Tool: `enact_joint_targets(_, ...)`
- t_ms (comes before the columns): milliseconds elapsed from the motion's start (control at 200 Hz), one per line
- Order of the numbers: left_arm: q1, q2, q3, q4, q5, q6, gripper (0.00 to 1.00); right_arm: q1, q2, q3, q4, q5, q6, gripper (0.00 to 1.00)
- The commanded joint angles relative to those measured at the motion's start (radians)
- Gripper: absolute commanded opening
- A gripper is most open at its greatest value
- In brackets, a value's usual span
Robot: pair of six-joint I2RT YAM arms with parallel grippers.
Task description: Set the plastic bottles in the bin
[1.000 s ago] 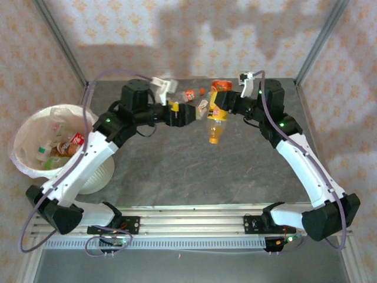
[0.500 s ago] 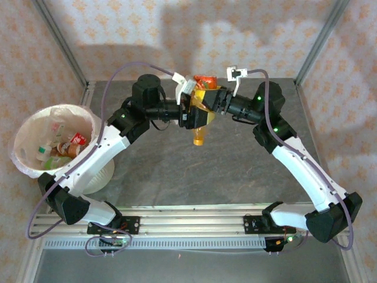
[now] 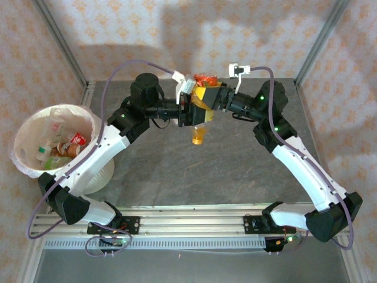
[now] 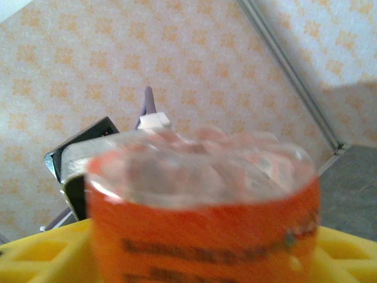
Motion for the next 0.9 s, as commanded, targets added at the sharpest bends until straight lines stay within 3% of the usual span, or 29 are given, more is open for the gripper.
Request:
enact_joint_targets(0, -0.003, -0.029, 0.009, -0.061, -0.092, 0.071, 0.38, 0.001, -0.027, 0.04, 0.015, 0.039, -0.003, 0.82)
enact_joint_targets(195, 0.0, -0.1, -0.028, -0.11, -0.53, 0.08, 0.38, 0.001, -0.121, 0.01, -0.121, 0.285, -0.107, 1.0)
enact_joint_targets(345, 0.0, -0.156, -0.029, -0.189, -0.898, 0.062, 0.38, 0.002, -0.17, -0.016, -0.213, 0.481, -0.192, 0.99)
enact_joint_targets(545, -0.001, -0.279, 0.015, -0.322, -1.276, 0.058, 0.38, 0.001, -0.166, -0.024, -0.429, 0.757, -0.213, 0.99)
enact_joint_targets(771, 0.03, -0.394, 0.004, -0.414, -1.873, 0.175, 0.38, 0.002, -0.161, -0.057, -0.508, 0.774, -0.218, 0.99)
enact_joint_targets(816, 0.077, -0.395, 0.004, -0.438, -1.92, 0.199, 0.38, 0.001, -0.157, -0.056, -0.517, 0.779, -0.22, 0.99)
enact_joint_targets(891, 0.202, -0.397, 0.001, -0.473, -1.907, 0.252, 0.39, 0.001, -0.153, -0.058, -0.528, 0.792, -0.221, 0.99)
